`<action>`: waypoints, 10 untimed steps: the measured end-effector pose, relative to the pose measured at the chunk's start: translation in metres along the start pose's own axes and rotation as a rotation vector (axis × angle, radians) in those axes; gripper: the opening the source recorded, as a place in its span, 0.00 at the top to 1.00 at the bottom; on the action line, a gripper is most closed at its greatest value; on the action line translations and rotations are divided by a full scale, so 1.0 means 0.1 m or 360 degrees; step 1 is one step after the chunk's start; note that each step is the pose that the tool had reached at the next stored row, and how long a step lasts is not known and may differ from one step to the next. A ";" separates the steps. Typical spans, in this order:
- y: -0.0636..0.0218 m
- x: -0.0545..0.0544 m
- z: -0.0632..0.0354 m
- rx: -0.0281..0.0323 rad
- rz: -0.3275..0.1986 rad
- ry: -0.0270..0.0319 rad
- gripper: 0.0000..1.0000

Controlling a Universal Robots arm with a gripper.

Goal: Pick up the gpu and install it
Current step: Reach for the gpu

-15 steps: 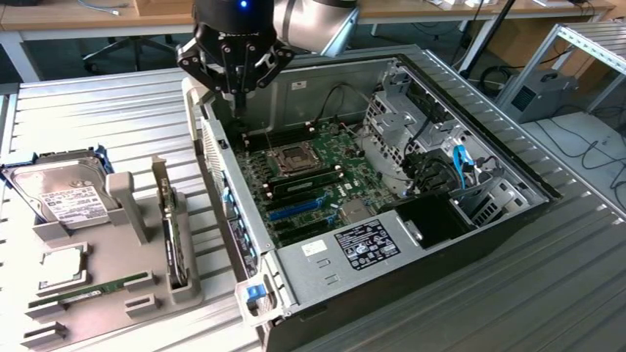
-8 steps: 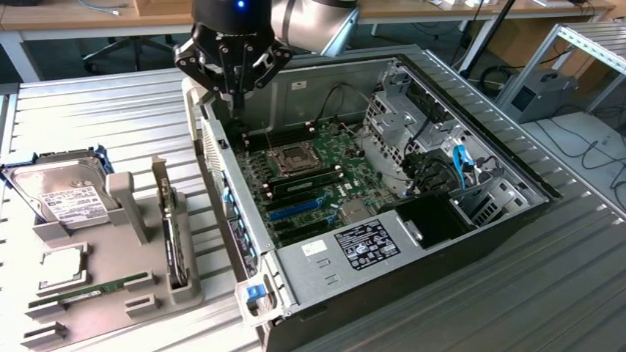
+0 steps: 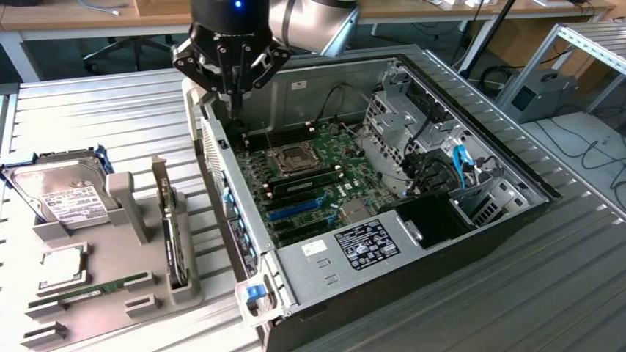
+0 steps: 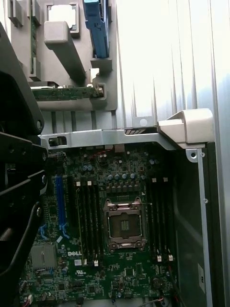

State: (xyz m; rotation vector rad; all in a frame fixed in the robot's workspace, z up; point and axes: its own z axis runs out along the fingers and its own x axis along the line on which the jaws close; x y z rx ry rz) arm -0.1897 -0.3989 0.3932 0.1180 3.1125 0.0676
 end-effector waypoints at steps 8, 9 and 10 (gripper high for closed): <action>-0.003 0.04 -0.001 0.00000 0.0000 -0.00001 0.89; -0.004 0.05 -0.001 -0.00001 0.0000 -0.00001 0.89; -0.004 0.05 -0.001 -0.00001 0.0000 -0.00001 0.89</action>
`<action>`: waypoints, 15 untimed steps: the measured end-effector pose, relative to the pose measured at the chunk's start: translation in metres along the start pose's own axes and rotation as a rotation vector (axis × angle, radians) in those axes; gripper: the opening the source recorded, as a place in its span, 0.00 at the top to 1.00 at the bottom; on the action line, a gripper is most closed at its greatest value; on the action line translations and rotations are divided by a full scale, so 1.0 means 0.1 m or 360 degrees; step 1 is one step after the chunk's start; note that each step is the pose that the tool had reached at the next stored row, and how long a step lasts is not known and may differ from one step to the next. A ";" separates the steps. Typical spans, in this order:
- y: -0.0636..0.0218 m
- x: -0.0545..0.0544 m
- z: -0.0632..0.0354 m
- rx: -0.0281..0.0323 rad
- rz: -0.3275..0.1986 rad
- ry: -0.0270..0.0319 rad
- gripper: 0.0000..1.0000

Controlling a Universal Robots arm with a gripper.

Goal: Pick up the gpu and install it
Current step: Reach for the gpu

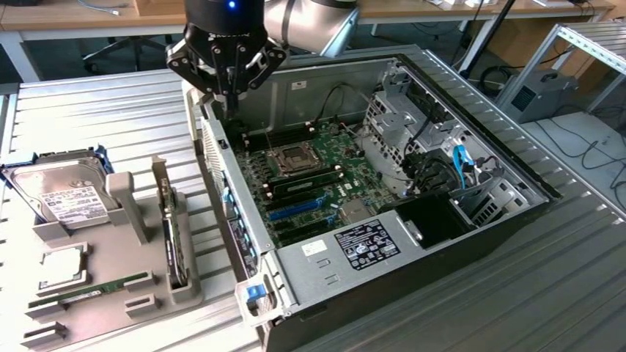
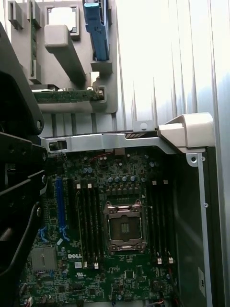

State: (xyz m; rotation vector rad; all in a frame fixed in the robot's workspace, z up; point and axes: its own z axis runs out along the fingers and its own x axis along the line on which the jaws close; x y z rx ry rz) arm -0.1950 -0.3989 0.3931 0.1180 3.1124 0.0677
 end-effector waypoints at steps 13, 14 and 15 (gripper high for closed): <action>-0.006 0.07 -0.002 0.00001 0.0000 0.00001 0.89; -0.006 0.08 -0.003 0.00002 0.0000 0.00001 0.89; -0.006 0.08 -0.003 0.00001 0.0000 0.00001 0.89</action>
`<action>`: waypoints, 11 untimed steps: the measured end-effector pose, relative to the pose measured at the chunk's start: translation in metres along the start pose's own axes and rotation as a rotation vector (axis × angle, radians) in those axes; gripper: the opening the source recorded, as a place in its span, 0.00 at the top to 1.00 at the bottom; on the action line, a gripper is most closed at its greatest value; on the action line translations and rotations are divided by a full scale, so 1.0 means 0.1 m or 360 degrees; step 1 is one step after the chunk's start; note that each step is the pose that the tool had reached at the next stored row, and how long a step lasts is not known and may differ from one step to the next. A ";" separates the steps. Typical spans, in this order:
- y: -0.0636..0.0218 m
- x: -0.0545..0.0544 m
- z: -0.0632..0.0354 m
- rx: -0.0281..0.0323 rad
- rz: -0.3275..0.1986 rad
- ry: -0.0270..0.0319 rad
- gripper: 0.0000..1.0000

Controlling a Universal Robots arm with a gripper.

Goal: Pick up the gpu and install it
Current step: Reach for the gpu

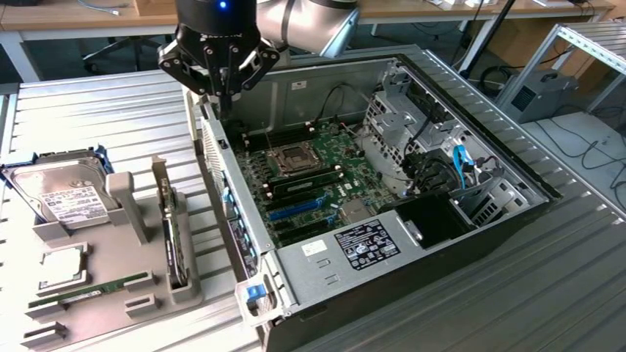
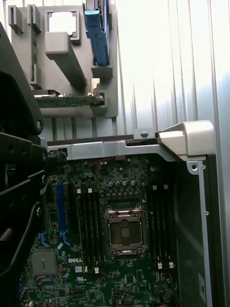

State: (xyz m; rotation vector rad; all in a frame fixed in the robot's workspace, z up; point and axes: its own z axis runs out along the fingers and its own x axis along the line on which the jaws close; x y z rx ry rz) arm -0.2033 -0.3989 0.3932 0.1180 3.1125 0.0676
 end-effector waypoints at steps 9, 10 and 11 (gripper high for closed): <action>-0.003 0.04 -0.001 0.00000 0.0000 -0.00001 0.89; -0.003 0.04 -0.001 0.00000 0.0000 0.00000 0.89; -0.004 0.05 -0.001 0.00000 0.0000 0.00000 0.89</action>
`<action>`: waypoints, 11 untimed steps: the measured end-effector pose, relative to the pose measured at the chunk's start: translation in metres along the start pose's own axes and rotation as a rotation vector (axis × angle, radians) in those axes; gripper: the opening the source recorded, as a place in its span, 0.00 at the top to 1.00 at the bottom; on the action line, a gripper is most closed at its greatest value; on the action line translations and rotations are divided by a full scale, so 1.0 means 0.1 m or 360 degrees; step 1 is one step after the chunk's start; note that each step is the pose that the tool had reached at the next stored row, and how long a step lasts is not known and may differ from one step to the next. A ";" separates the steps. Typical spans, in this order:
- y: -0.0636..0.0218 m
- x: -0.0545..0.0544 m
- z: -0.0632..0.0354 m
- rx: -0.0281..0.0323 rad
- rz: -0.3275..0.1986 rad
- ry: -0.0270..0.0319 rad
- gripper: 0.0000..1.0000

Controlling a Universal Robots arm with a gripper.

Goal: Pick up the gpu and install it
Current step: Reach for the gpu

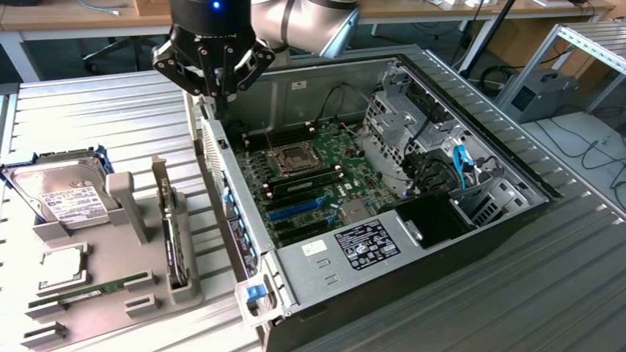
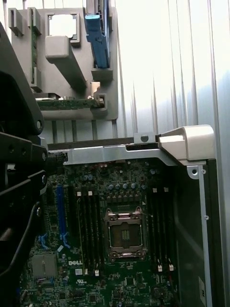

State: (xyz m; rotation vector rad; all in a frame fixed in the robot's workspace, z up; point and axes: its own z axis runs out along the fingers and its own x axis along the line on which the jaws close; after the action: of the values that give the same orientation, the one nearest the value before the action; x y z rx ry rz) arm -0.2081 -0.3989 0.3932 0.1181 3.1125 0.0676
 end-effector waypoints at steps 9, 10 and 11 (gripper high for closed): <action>-0.003 0.04 -0.001 -0.00001 0.0000 0.00000 0.89; -0.003 0.04 -0.001 0.00000 0.0000 0.00000 0.89; -0.004 0.05 -0.001 0.00000 0.0000 -0.00001 0.89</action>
State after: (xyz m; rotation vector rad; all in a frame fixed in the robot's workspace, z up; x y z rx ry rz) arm -0.2130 -0.3989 0.3932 0.1179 3.1125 0.0676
